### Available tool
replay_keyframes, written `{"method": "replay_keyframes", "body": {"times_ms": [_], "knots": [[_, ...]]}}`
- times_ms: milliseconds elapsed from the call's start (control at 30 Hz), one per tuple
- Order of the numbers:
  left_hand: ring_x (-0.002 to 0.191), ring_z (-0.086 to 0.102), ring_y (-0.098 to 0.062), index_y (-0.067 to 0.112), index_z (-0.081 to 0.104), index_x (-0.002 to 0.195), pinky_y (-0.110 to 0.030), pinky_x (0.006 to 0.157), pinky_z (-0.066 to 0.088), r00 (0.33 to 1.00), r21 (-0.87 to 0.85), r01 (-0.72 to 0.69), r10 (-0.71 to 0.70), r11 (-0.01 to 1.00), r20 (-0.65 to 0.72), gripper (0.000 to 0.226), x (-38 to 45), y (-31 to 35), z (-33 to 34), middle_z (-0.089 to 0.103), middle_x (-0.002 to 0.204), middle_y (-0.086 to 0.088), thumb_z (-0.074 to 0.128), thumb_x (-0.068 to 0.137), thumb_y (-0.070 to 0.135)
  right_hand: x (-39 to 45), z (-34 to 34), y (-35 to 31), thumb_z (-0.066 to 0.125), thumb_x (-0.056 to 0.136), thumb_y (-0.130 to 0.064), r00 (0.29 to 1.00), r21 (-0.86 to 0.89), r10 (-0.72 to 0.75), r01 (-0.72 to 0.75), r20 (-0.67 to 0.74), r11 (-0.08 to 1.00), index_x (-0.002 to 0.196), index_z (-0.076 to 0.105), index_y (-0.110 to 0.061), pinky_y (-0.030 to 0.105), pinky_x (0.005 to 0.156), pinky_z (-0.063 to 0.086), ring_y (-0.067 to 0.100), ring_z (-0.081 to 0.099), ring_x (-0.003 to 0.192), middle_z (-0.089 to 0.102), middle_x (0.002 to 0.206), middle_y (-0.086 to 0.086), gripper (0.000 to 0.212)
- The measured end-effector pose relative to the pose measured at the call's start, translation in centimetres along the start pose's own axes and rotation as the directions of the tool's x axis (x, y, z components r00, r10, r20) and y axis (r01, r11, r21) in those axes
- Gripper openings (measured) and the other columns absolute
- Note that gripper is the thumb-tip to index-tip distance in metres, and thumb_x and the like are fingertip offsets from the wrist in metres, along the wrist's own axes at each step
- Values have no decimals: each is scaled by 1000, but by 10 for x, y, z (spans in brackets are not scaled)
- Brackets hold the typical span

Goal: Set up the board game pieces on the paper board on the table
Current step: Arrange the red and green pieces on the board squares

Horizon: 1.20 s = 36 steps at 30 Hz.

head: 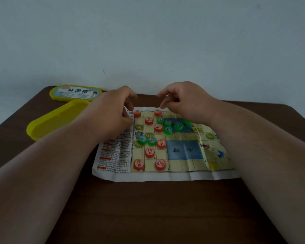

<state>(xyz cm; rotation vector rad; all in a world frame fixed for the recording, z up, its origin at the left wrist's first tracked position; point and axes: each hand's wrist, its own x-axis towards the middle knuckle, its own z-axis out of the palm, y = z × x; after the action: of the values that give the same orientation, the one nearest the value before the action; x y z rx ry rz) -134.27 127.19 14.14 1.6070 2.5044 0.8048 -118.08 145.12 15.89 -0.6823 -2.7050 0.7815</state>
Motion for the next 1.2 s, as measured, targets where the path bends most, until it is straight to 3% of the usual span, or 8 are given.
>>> {"method": "replay_keyframes", "body": {"times_ms": [200, 367, 500, 633, 833, 1000, 1133, 1200], "knots": [[81, 66, 0, 30, 59, 130, -24, 71, 51, 1000, -7, 11, -11, 1000, 2, 54, -2, 4, -2, 68, 100, 18, 73, 82, 9, -24, -10, -1, 66, 100, -17, 994, 107, 49, -39, -94, 993, 126, 72, -30, 27, 91, 58, 3, 73, 97, 79, 100, -10, 29], [80, 64, 0, 32, 62, 109, -21, 64, 46, 999, 9, 23, -23, 1000, 38, 36, -4, 6, -4, 65, 95, 17, 73, 84, 9, -60, -24, -2, 72, 98, -23, 978, 192, 108, -73, -179, 979, 115, 76, -33, 15, 73, 52, 4, 74, 87, 79, 95, -5, 20], [78, 58, -3, 31, 66, 97, -25, 60, 41, 999, 36, 36, -37, 999, 40, 17, -6, 9, -5, 62, 89, 13, 74, 89, 18, -94, -24, -2, 73, 97, -23, 950, 301, 176, -94, -257, 949, 107, 78, -32, 28, 80, 62, 9, 76, 88, 81, 93, -7, 14], [77, 56, -2, 28, 69, 97, -25, 58, 39, 999, 21, 24, -24, 999, 24, 9, -7, 10, -5, 59, 88, 15, 73, 91, 23, -110, -12, 2, 72, 97, -27, 904, 352, 245, -116, -349, 929, 99, 79, -31, 22, 65, 56, 14, 73, 82, 80, 87, -7, 8], [75, 61, -1, 32, 73, 90, -23, 59, 41, 999, -35, 26, -25, 999, 48, 6, -7, 9, -7, 66, 85, 16, 76, 91, 28, -101, 3, -10, 67, 100, -38, 928, 103, 158, -130, -338, 986, 94, 71, -36, 22, 56, 40, 6, 60, 66, 66, 78, -15, 7], [82, 68, -4, 31, 76, 83, -32, 73, 56, 985, -82, 10, 4, 997, 172, 7, -7, 8, -12, 74, 85, 12, 82, 86, 33, -93, 21, -32, 67, 98, -47, 970, -40, 47, -58, -239, 997, 100, 74, -35, 22, 63, 45, 3, 58, 80, 61, 90, -17, 14], [83, 71, -3, 29, 79, 82, -30, 76, 53, 944, -165, 22, 34, 986, 330, 9, -7, 7, -20, 77, 85, 15, 87, 80, 34, -83, 30, -45, 69, 95, -52, 997, -130, 41, -50, -71, 990, 105, 75, -39, 17, 63, 35, -1, 52, 82, 52, 92, -21, 18], [80, 71, -3, 30, 80, 84, -28, 74, 53, 921, -180, 15, 57, 983, 386, 13, -7, 7, -23, 77, 86, 15, 89, 76, 35, -79, 33, -49, 69, 94, -51, 999, -151, 31, -34, -23, 988, 111, 77, -37, 21, 71, 43, 2, 56, 91, 57, 99, -19, 23]]}}
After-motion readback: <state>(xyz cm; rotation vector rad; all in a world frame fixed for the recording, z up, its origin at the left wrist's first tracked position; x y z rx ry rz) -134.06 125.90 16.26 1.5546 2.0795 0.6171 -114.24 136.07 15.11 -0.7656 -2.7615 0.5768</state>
